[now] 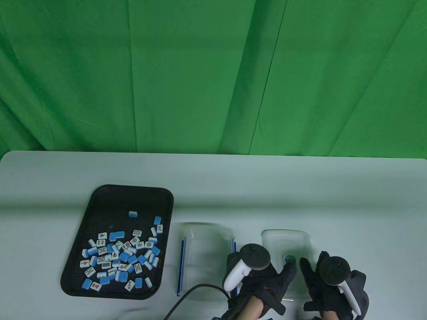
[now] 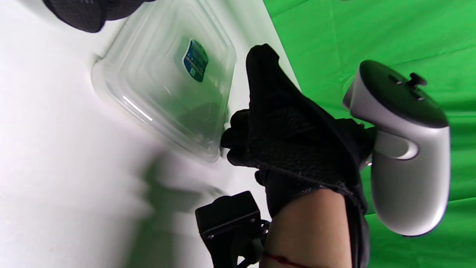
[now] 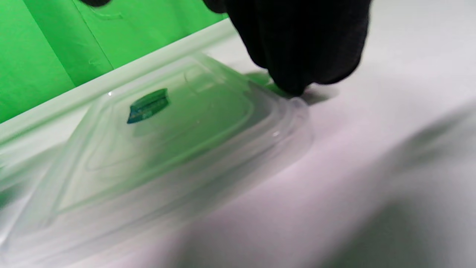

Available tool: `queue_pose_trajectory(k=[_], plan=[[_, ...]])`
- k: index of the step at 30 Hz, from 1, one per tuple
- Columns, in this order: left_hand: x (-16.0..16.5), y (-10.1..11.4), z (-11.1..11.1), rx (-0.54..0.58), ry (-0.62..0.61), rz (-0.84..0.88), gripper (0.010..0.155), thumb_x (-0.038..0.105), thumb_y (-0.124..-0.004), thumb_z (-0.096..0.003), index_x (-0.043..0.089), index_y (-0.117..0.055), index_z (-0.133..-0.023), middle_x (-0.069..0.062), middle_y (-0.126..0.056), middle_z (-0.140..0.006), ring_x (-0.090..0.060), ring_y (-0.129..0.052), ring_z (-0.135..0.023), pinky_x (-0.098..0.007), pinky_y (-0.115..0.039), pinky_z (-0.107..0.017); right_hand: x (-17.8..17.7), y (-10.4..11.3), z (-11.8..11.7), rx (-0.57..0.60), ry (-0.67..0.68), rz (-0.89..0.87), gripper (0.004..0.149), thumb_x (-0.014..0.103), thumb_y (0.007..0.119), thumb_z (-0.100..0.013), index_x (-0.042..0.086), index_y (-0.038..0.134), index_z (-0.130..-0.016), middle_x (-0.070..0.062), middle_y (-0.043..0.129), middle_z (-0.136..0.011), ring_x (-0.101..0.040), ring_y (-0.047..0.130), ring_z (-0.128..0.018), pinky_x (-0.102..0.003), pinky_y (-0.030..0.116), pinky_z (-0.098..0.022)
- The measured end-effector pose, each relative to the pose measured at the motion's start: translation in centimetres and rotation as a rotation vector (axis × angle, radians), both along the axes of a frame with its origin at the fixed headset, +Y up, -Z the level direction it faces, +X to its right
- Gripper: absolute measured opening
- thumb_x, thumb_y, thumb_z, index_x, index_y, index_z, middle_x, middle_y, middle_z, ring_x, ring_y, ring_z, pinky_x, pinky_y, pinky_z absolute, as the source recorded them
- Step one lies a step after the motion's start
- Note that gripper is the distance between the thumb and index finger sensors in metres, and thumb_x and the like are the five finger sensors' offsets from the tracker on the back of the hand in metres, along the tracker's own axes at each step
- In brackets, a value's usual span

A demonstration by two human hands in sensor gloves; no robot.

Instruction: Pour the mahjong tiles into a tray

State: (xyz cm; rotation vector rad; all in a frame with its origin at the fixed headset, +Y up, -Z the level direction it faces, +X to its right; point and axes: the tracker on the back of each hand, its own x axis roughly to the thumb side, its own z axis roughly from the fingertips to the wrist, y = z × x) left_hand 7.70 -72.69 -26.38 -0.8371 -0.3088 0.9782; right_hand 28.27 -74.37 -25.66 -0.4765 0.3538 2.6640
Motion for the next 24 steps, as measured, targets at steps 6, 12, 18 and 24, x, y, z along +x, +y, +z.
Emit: queue_pose_trajectory(k=[6,12,18,24], plan=[[0.3,-0.7,0.0,-0.043,0.007,-0.027,0.095,0.059,-0.035,-0.0669,-0.019,0.009,-0.102,-0.057,-0.023,-0.105,-0.075,-0.041,-0.097,-0.075,-0.054,-0.062,0.0,-0.2,-0.1,-0.036,0.006,0.030,0.086,0.064,0.045,-0.067,0.000,0.023,-0.121,-0.039,0.056,-0.114,-0.057,0.071,-0.095,-0.066,0.066,-0.069],[0.4,-1.4,-0.1,-0.066,0.002,-0.039,0.095,0.059,-0.034,-0.0669,-0.019,0.008,-0.102,-0.057,-0.025,-0.105,-0.075,-0.043,-0.097,-0.074,-0.055,-0.062,-0.2,-0.7,-0.4,-0.122,0.054,0.018,0.087,0.065,0.043,-0.068,0.001,0.019,-0.122,-0.038,0.046,-0.119,-0.062,0.052,-0.103,-0.071,0.054,-0.074],[0.3,-2.4,0.0,-0.141,-0.006,-0.059,0.094,0.059,-0.034,-0.0672,-0.017,0.006,-0.104,-0.056,-0.028,-0.106,-0.073,-0.047,-0.098,-0.073,-0.056,-0.063,-0.8,-0.8,-0.4,-0.140,0.081,0.018,0.086,0.064,0.043,-0.068,0.001,0.019,-0.122,-0.038,0.046,-0.119,-0.062,0.049,-0.104,-0.071,0.052,-0.074],[0.3,-2.7,-0.1,-0.143,-0.008,-0.064,0.093,0.059,-0.034,-0.0674,-0.016,0.003,-0.106,-0.055,-0.030,-0.107,-0.072,-0.049,-0.098,-0.072,-0.057,-0.063,-1.4,-0.9,-0.4,-0.156,0.106,0.011,0.086,0.064,0.043,-0.068,0.001,0.021,-0.122,-0.040,0.043,-0.118,-0.065,0.046,-0.103,-0.073,0.050,-0.074]])
